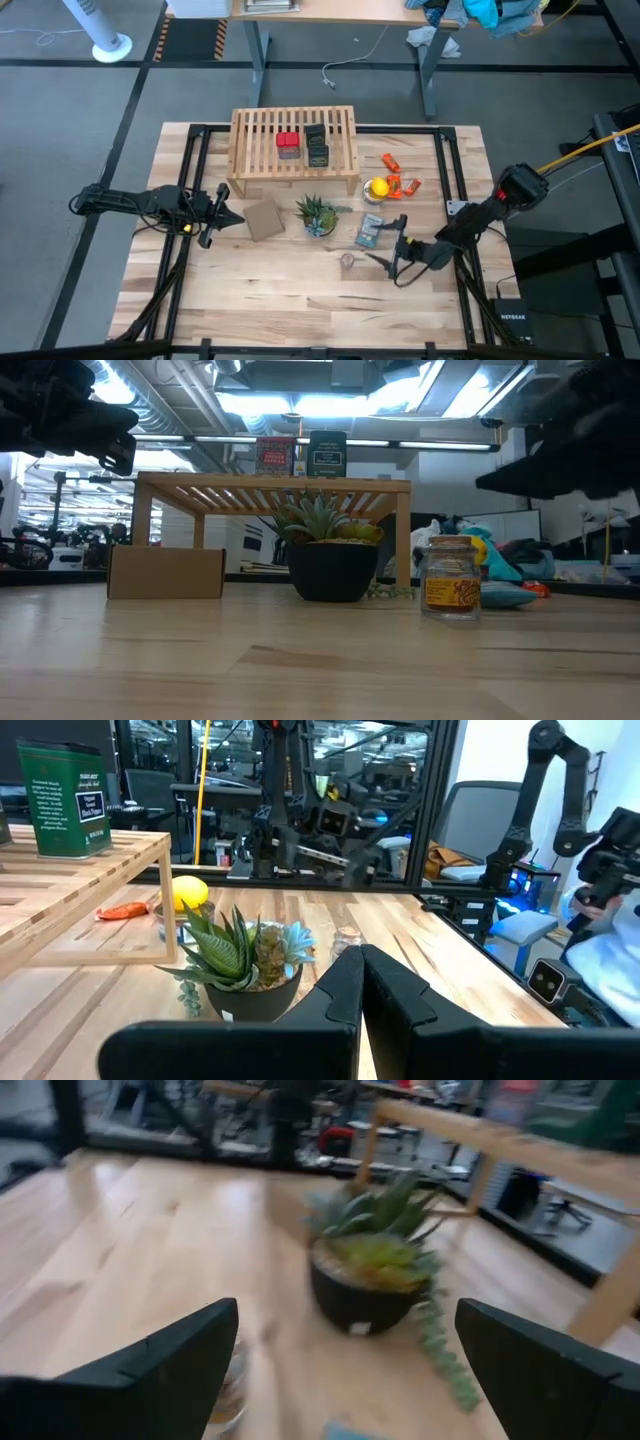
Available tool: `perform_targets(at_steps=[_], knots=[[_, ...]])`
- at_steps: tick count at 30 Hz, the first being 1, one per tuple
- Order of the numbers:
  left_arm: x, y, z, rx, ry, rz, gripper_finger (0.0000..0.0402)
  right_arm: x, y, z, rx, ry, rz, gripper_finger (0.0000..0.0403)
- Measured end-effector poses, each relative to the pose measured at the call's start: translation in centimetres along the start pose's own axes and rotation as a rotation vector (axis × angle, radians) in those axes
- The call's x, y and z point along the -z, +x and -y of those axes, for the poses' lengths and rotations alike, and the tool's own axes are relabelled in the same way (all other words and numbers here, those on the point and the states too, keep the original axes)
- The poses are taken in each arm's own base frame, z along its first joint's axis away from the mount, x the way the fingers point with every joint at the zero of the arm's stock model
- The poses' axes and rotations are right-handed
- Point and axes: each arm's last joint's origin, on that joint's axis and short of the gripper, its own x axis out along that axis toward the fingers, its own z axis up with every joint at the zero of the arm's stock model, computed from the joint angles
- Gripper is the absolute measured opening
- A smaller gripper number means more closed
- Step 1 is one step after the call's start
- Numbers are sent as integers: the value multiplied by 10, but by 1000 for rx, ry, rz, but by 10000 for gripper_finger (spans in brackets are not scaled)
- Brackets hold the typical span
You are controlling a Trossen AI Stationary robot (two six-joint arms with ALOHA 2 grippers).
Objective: Shelf spices
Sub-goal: Remove the brown seasoning bottle from the shelf
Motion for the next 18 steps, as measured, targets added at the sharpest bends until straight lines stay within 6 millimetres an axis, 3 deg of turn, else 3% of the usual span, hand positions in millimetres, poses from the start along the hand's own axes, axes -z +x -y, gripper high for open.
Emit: perform_targets(at_steps=[6, 13, 18], knots=[[-4, 0, 0, 4, -57, 45, 0, -16, 5, 17, 1, 79, 51, 378], [-28, -4, 0, -46, 77, 293, 0, -25, 11, 30, 52, 98, 81, 378], [-19, 0, -3, -126, 32, 202, 0, -25, 16, 33, -24, 93, 79, 379]])
